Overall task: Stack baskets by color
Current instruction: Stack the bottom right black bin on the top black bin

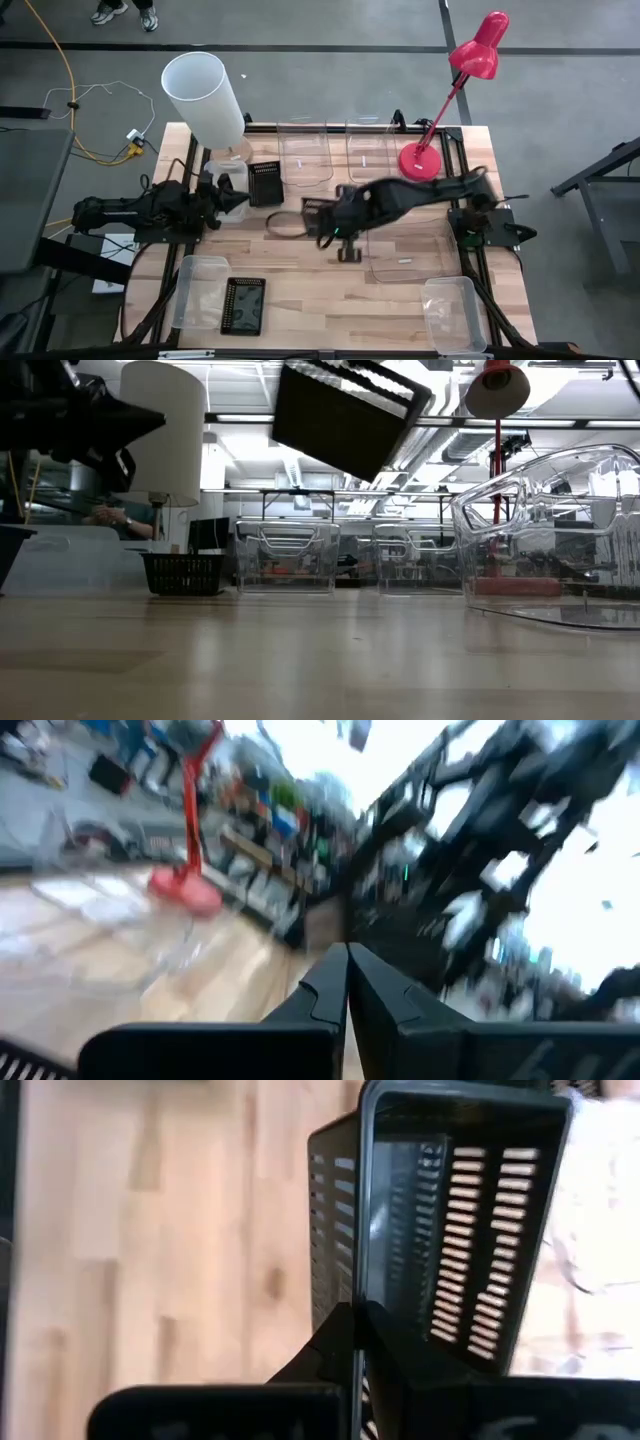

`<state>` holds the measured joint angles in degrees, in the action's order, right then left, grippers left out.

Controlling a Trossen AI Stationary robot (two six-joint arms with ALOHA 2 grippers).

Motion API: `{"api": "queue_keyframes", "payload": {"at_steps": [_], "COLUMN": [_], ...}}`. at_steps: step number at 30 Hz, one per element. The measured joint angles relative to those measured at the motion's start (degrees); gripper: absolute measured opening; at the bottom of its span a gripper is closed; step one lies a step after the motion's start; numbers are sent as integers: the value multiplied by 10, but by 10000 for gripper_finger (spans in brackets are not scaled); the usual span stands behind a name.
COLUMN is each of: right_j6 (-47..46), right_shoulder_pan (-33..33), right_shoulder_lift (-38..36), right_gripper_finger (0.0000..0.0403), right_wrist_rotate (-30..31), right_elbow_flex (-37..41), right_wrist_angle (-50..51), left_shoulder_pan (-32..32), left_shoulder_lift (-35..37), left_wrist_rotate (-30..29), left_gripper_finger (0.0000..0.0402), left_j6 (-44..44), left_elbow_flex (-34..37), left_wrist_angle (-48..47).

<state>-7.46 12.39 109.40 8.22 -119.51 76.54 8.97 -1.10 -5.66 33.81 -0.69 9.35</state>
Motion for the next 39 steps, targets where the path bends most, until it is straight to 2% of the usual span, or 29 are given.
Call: {"api": "queue_keyframes", "payload": {"at_steps": [5, 10, 13, 17, 23, 26, 31, 34, 39], "right_j6": [33, 65, 74, 75, 74, 51, 6, -3, 7], "right_shoulder_pan": [-52, -76, -79, -79, -79, -79, -79, -79, -72], "right_shoulder_lift": [-143, -217, -220, -196, -162, -152, -145, -145, -145], "right_gripper_finger": [0, 0, 0, 0, 0, 0, 0, 0, 0], "right_wrist_rotate": [-26, -15, 1, 24, 25, 33, 39, 30, -10], "right_elbow_flex": [186, 284, 303, 303, 303, 303, 302, 302, 302], "right_wrist_angle": [-138, -202, -202, -216, -241, -243, -244, -245, -245], "left_shoulder_pan": [0, 0, 0, 0, 0, 0, 10, 11, 11], "left_shoulder_lift": [0, -4, -28, -90, -224, -298, -422, -498, -595], "left_wrist_rotate": [-47, -92, -129, -145, -115, -111, -34, 3, 11], "left_gripper_finger": [1, 1, 1, 3, 37, 65, 116, 145, 176], "left_j6": [115, 223, 252, 228, 151, 104, -17, -125, -313], "left_elbow_flex": [0, 0, 0, -11, -120, -199, -359, -441, -541], "left_wrist_angle": [66, 90, 120, 201, 213, 144, -100, -217, -328]}}
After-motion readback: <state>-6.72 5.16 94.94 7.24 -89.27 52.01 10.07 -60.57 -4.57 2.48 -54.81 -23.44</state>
